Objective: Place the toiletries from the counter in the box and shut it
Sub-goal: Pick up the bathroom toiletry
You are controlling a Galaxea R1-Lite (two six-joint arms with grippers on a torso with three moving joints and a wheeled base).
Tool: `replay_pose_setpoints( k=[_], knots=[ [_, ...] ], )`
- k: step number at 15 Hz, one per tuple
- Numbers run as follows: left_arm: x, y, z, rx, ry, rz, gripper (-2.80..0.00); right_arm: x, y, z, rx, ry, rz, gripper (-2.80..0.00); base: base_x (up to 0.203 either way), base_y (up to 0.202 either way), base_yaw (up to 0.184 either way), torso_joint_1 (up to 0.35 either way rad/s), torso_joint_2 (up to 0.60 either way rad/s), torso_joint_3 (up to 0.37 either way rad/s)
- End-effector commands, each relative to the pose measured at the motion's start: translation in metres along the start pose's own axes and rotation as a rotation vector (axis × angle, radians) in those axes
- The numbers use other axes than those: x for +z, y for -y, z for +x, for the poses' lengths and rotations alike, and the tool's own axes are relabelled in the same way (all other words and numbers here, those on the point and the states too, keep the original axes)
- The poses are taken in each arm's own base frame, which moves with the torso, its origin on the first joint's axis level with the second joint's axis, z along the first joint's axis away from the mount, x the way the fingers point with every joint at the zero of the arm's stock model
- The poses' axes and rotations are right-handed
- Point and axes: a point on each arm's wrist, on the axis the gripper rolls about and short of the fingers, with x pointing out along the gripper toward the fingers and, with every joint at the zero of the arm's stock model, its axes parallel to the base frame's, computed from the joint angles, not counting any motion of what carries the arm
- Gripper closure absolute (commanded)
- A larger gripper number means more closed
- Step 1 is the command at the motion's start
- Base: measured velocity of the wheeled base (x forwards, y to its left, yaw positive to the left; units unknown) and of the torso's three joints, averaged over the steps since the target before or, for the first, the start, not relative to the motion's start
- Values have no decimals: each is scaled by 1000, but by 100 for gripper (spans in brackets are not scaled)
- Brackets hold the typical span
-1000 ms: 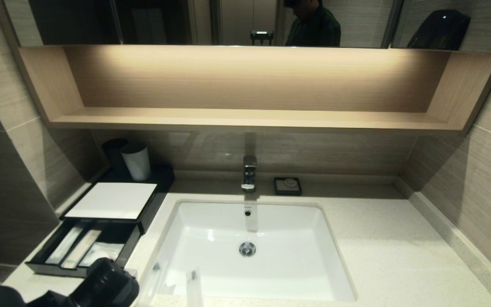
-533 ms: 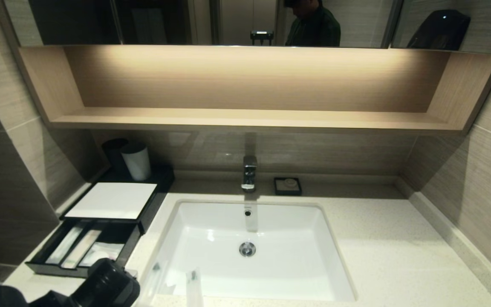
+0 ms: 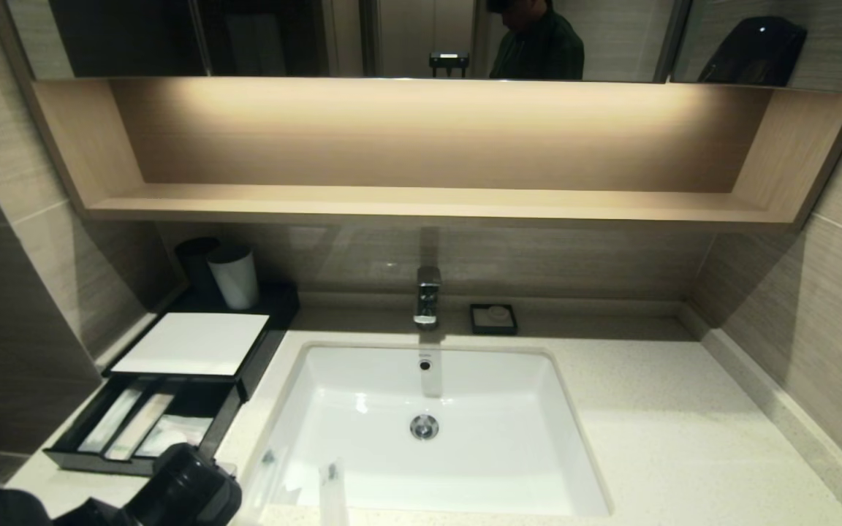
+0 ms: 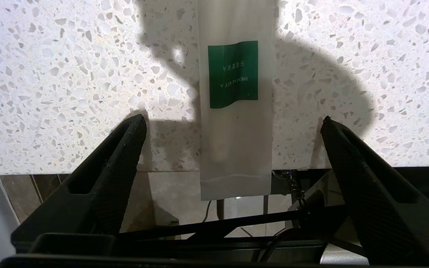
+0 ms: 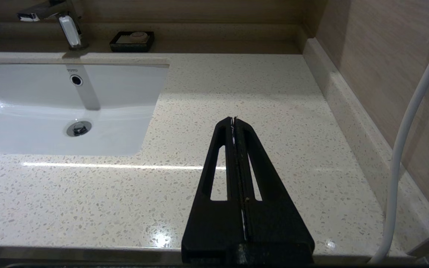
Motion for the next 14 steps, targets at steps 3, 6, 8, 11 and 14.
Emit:
replay_pose_setpoints(
  k=[3,6,8,11,14],
  knots=[
    [1,1,4,0,3,-2,-280,0,0,0,0,0,0,0,0,0,0,0,0,0],
    [1,1,4,-1,2,-2,-280,0,0,0,1,0,0,0,0,0,0,0,0,0],
    [1,1,4,-1,4,-2,-280,0,0,0,0,0,0,0,0,0,0,0,0,0],
    [1,1,4,-2,6,-4,-280,0,0,0,0,0,0,0,0,0,0,0,0,0],
    [1,1,4,-2,4,-4,0,0,0,0,1,0,0,0,0,0,0,0,0,0]
  ],
)
